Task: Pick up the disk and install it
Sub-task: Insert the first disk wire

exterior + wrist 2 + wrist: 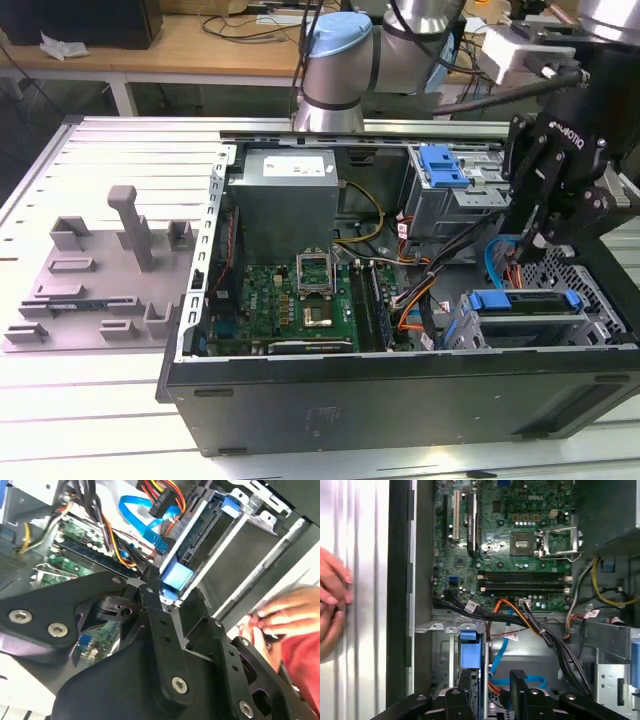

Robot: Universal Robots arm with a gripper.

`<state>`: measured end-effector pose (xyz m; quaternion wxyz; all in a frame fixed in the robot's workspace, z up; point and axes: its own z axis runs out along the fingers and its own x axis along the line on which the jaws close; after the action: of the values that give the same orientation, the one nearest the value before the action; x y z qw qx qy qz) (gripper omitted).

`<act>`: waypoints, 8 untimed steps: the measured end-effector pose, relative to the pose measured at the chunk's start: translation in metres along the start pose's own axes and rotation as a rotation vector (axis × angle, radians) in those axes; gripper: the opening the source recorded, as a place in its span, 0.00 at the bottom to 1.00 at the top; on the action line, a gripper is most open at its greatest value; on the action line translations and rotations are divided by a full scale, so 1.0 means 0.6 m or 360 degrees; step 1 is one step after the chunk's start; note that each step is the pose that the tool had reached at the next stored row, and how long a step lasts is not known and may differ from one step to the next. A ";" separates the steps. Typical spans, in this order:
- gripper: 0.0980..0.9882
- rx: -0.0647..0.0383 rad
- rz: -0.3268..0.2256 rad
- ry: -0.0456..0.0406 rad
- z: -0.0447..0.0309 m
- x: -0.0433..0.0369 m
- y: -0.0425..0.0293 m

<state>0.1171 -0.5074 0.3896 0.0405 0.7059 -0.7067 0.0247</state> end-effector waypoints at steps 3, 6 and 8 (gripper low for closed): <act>0.38 0.0000 0.0004 0.0164 -0.001 -0.015 0.000; 0.38 0.0000 0.0007 0.0301 -0.002 -0.027 0.000; 0.38 0.0000 0.0008 0.0372 -0.003 -0.034 0.000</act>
<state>0.1170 -0.4867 0.3895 0.1225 0.6964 -0.6990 0.1069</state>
